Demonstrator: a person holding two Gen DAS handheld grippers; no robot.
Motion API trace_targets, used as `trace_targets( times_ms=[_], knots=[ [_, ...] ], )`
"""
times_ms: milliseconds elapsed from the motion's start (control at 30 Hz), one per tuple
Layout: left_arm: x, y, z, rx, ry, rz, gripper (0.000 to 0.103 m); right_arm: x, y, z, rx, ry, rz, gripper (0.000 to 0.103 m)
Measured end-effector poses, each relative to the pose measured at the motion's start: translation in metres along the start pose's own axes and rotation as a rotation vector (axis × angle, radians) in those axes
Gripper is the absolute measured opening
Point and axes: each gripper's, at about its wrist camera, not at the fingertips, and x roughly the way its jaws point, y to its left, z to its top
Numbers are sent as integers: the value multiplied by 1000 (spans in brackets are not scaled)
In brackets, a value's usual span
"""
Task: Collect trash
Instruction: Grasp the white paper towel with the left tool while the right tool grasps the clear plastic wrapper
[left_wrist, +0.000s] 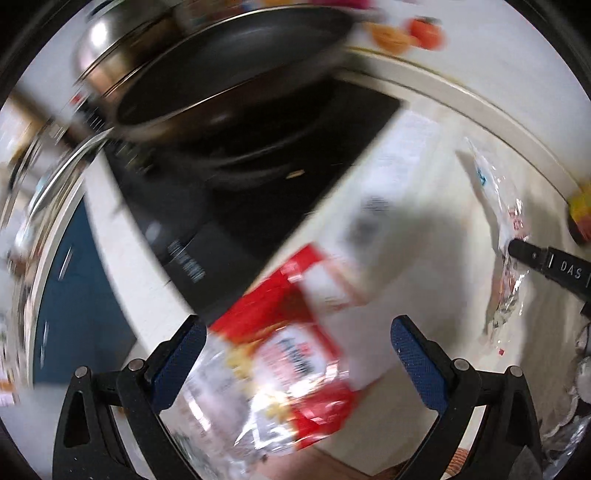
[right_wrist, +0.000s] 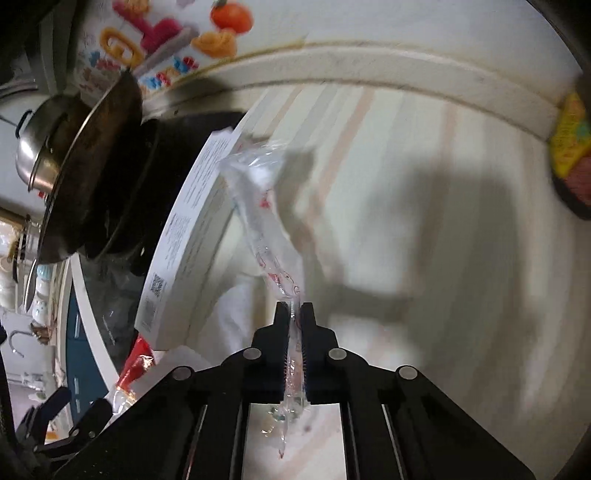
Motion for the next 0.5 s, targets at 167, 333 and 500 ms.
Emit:
trace_targets(
  times_ms=[167,333,500],
  knots=[
    [3,-64,9,254,-12,-28,102,-34,-44,-9,17,-37,-70,5],
    [24,-107,14,414,20,-20,102,-54,-91,-26,59,-28,-141,5],
    [40,-129,17,468,70,-40,102,-62,-124,-42,112,-24,-164,5]
  ],
)
